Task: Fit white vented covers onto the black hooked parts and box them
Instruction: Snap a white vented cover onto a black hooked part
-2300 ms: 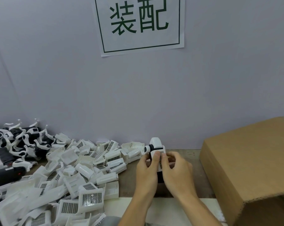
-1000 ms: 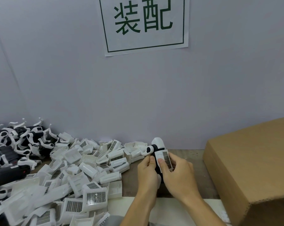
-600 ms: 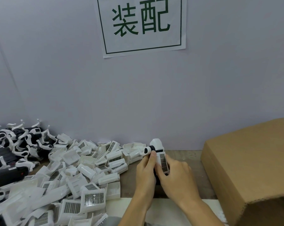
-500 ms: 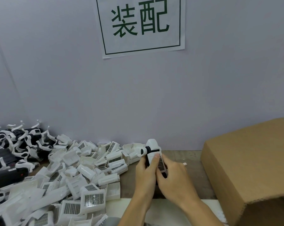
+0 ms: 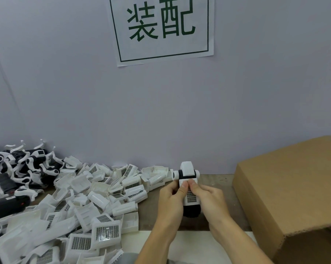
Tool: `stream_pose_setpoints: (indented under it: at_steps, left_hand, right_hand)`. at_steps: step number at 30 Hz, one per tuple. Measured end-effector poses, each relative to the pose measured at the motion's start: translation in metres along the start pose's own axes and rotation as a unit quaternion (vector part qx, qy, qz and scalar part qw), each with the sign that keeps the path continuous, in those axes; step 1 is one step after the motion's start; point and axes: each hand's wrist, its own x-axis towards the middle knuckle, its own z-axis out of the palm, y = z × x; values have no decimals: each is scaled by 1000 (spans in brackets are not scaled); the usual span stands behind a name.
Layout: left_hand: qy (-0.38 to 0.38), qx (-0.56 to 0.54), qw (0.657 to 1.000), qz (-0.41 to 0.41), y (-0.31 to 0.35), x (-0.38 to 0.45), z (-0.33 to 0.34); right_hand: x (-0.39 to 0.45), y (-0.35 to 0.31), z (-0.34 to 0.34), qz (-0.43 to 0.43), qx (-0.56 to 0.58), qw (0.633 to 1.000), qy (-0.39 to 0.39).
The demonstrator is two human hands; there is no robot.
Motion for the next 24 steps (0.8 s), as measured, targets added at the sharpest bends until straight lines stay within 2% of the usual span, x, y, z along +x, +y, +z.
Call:
stream_pose_setpoints:
  at_steps: [5, 11, 19, 24]
  left_hand:
    - [16, 8, 1000, 6, 1, 2, 2]
    - [61, -28, 997, -34, -3, 5, 1]
    - [2, 9, 998, -60, -5, 4, 2]
    - [14, 78, 997, -5, -5, 4, 1]
  right_hand:
    - [2, 3, 0, -31, 4, 999, 15]
    - [8, 10, -2, -47, -45, 998, 4]
    - [12, 14, -1, -127, -59, 989, 54]
    - [12, 12, 0, -148, -65, 986, 41]
